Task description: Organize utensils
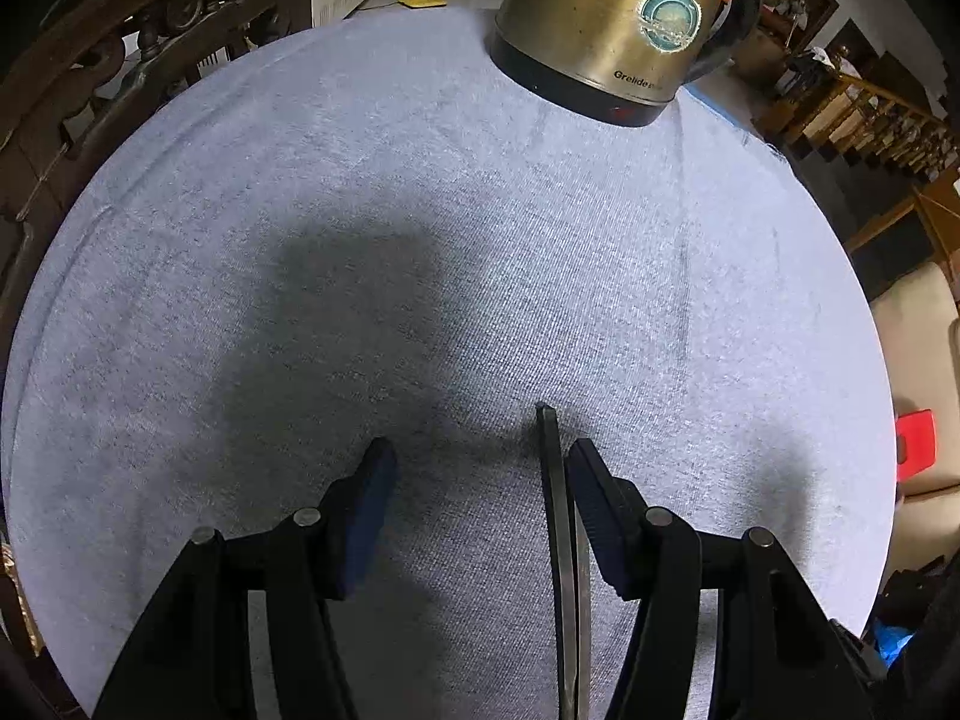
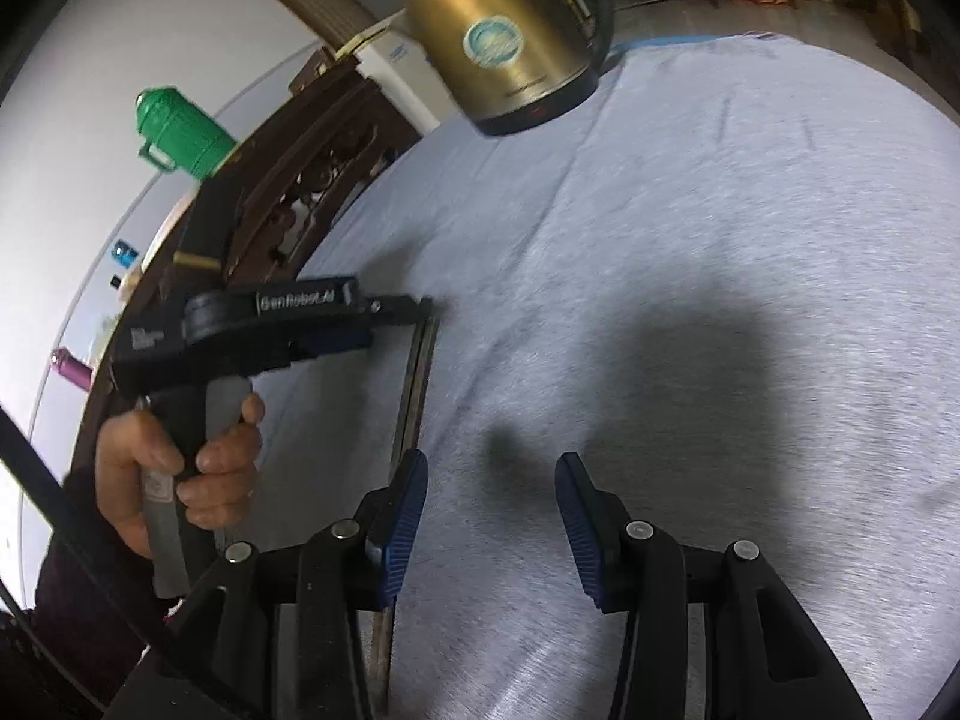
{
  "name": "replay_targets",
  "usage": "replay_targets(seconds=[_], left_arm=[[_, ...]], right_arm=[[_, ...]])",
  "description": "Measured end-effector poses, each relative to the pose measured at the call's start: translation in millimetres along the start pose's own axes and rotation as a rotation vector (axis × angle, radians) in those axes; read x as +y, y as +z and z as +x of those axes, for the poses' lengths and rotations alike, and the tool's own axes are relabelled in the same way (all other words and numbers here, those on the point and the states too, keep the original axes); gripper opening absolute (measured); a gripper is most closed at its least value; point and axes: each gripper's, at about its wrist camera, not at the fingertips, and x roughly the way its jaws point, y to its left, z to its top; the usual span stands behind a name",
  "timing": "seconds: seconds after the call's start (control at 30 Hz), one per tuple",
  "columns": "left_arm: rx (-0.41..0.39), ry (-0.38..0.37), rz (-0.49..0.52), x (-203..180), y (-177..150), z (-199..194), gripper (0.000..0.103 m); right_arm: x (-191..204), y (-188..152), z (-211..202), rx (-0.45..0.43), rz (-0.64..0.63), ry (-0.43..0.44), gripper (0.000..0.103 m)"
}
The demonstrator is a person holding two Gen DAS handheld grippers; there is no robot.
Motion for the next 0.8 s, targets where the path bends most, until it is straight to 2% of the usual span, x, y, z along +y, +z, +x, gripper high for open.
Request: replay_targets(seconds=[0.1,0.23,0.33,0.43,0.6,0.7,0.8], left_arm=[[0.012,0.005,0.014,-1.2,3.4,1.6,0.06],[0.025,-0.055,-0.046,6.1,10.7,-1.0,0.06],[0.03,-0.05,-0.045,5.1,15.6,-0.1,0.06],[0.053,-0.012,-0.031,-1.0,20.8,6.6,0.06],[0.143,0.037,-0.029,-8.6,36.2,17.1,0.06],[0.201,0.065,-0.039,-14.6,48.9,25.5,0.06],[0.231,0.102,-0.011,-18.5,55.1,29.8,0.052]], right_arm=[[3.9,-0.5,7.1,0.009,-0.007,0.01,0.048],[8.5,-1.3,16.2,0.022,-0.019,0.012,0.048],[10.2,-2.8,19.5,0.03,-0.024,0.01,0.048],[12.4,-2.1,23.2,0.036,-0.025,0.01,0.048],[14.5,0.6,20.7,0.041,-0.044,0.004,0.047],[19.1,1.3,23.2,0.053,-0.066,0.023,0.033],[29.1,-1.5,29.1,0.066,-0.107,0.023,0.033]])
